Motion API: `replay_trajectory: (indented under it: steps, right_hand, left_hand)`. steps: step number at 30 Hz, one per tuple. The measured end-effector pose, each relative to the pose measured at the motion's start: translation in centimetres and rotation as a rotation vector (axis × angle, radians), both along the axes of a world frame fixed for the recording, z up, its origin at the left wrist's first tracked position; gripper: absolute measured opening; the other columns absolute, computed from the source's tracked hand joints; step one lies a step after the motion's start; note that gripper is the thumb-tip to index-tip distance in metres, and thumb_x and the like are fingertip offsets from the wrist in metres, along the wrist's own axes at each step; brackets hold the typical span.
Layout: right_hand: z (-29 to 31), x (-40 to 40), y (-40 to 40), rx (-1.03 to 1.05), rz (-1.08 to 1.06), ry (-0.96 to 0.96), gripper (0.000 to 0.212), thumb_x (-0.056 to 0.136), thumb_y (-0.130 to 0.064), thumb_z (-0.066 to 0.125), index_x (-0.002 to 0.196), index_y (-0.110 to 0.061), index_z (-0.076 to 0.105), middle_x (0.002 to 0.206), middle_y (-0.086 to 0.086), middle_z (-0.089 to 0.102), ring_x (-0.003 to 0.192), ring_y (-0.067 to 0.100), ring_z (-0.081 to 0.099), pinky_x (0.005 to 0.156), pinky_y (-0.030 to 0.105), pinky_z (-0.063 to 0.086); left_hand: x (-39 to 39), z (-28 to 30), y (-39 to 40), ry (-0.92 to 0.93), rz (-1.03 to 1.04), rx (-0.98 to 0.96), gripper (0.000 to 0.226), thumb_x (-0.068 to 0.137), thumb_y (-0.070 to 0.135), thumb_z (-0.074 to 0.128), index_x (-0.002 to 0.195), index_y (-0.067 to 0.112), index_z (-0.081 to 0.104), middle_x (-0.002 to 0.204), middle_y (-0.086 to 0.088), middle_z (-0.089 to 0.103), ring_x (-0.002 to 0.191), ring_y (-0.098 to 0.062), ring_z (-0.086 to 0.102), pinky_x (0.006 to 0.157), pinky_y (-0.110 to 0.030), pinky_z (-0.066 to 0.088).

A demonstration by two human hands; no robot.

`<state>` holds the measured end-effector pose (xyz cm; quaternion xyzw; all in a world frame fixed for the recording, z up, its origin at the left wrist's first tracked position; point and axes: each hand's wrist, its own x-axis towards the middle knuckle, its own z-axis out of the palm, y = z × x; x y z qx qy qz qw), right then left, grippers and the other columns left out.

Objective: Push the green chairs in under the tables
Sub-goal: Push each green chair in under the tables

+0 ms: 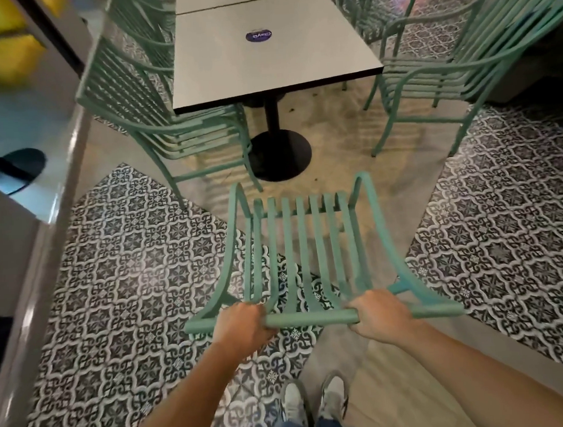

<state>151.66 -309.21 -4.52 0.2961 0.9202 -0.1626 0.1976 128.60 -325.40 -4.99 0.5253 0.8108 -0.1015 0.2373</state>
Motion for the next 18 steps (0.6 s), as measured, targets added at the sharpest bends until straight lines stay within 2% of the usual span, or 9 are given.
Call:
replay_trajectory:
  steps: [2,4,6,8,10,13,14,16,18]
  right_hand:
    - [0.3,0.6,0.3,-0.077,-0.072,0.033,0.05,0.076,-0.063,0.058,0.116,-0.035,0.066,0.109,-0.011,0.067,0.096,0.01,0.062,0.081,0.028,0.051]
    - [0.7,1.8,0.8,-0.111,-0.195,0.091,0.079,0.065,-0.084,0.053,0.129,-0.037,0.056,0.136,-0.016,0.048,0.125,0.013,0.046,0.103,0.039,0.042]
    - [1.0,3.4,1.1,-0.015,-0.466,0.357,0.084,0.067,-0.082,0.053,0.131,-0.029,0.057,0.143,-0.005,0.042,0.134,0.022,0.036,0.11,0.048,0.033]
    - [1.0,5.1,1.3,0.143,-0.854,0.633,0.086,0.068,-0.073,0.053,0.128,-0.012,0.058,0.138,0.014,0.047,0.129,0.031,0.04,0.107,0.046,0.034]
    - [1.0,6.4,1.5,0.114,-1.371,0.807,0.09,0.068,-0.062,0.066,0.135,-0.004,0.048,0.14,0.023,0.045,0.129,0.036,0.041,0.106,0.044,0.034]
    - [-0.6,7.3,0.7,-0.319,-2.025,0.897,0.092,0.064,-0.056,0.081,0.134,-0.008,0.045,0.131,0.019,0.054,0.114,0.034,0.055,0.1,0.043,0.043]
    - [-1.1,6.9,0.1,-0.511,-2.092,0.916,0.085,0.063,-0.062,0.078,0.128,-0.015,0.048,0.116,0.015,0.059,0.099,0.031,0.058,0.096,0.043,0.044]
    - [-1.4,5.7,-0.7,-0.813,-2.105,1.0,0.051,0.081,-0.051,0.067,0.118,-0.022,0.048,0.09,0.005,0.053,0.075,0.021,0.05,0.091,0.043,0.041]
    - [-1.8,4.1,-0.6,-0.903,-2.139,1.021,0.033,0.086,-0.035,0.063,0.114,-0.021,0.052,0.093,0.007,0.054,0.075,0.019,0.05,0.083,0.044,0.045]
  left_hand:
    - [-0.5,-0.8,-1.0,-0.043,0.017,0.028,0.07,0.074,0.083,0.041,0.124,0.037,0.059,0.114,0.016,0.062,0.114,-0.012,0.053,0.106,-0.04,0.04]
    - [-1.0,-0.9,-2.5,-0.127,0.194,0.179,0.081,0.07,0.092,0.028,0.123,0.039,0.059,0.122,0.019,0.058,0.125,-0.014,0.045,0.112,-0.046,0.03]
    - [-1.7,-0.6,-3.8,-0.121,0.509,0.419,0.083,0.073,0.089,0.025,0.126,0.034,0.057,0.122,0.013,0.058,0.12,-0.015,0.047,0.106,-0.046,0.037]
    - [-1.8,0.3,-4.6,-0.135,0.884,0.599,0.09,0.074,0.082,0.033,0.138,0.02,0.048,0.13,-0.003,0.054,0.117,-0.02,0.05,0.1,-0.044,0.044]
    - [-2.4,0.4,-5.3,-0.324,1.318,0.685,0.095,0.073,0.072,0.051,0.145,0.012,0.036,0.14,-0.014,0.046,0.123,-0.028,0.049,0.102,-0.048,0.043]
    - [-2.5,0.0,-6.2,-0.812,1.856,0.641,0.092,0.074,0.064,0.067,0.143,0.012,0.035,0.141,-0.016,0.043,0.128,-0.038,0.044,0.102,-0.058,0.041]
    - [-2.2,0.3,-5.9,-0.993,1.919,0.594,0.082,0.079,0.062,0.064,0.14,0.014,0.039,0.137,-0.016,0.045,0.128,-0.039,0.043,0.1,-0.059,0.042]
    - [-1.7,1.0,-4.8,-1.264,1.942,0.544,0.058,0.088,0.053,0.059,0.129,0.013,0.048,0.123,-0.017,0.05,0.122,-0.04,0.048,0.094,-0.058,0.047]
    - [-1.4,1.1,-3.3,-1.404,1.981,0.57,0.049,0.09,0.043,0.061,0.125,0.009,0.051,0.118,-0.022,0.054,0.112,-0.04,0.054,0.089,-0.057,0.051]
